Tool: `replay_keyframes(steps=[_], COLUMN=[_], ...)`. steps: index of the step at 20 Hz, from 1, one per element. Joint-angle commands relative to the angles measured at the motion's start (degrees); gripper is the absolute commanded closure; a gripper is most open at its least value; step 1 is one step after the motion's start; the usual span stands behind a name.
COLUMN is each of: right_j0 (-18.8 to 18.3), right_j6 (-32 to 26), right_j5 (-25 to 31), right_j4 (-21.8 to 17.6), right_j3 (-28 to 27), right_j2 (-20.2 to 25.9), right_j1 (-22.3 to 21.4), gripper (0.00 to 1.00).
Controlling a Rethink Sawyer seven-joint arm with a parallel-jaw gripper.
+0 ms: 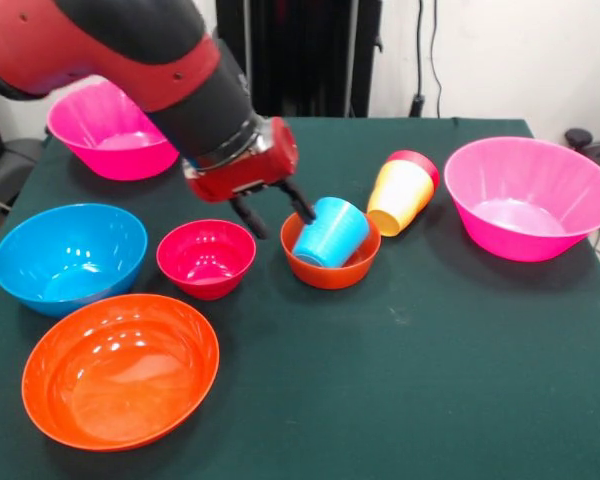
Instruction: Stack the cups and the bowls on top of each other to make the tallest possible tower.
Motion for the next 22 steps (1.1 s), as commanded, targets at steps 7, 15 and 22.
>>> replay_keyframes(steps=[7, 15, 22], right_j0=[4.8, 3.76, 3.6], right_j6=[-8.42, -8.91, -8.96], right_j5=[5.94, 6.39, 7.74], right_j4=[-10.34, -12.95, -14.36], right_j3=[-2.22, -2.86, -2.91], right_j2=[-5.6, -6.08, -7.35], right_j1=[3.72, 5.42, 4.11], gripper=[0.0, 0.0, 0.0])
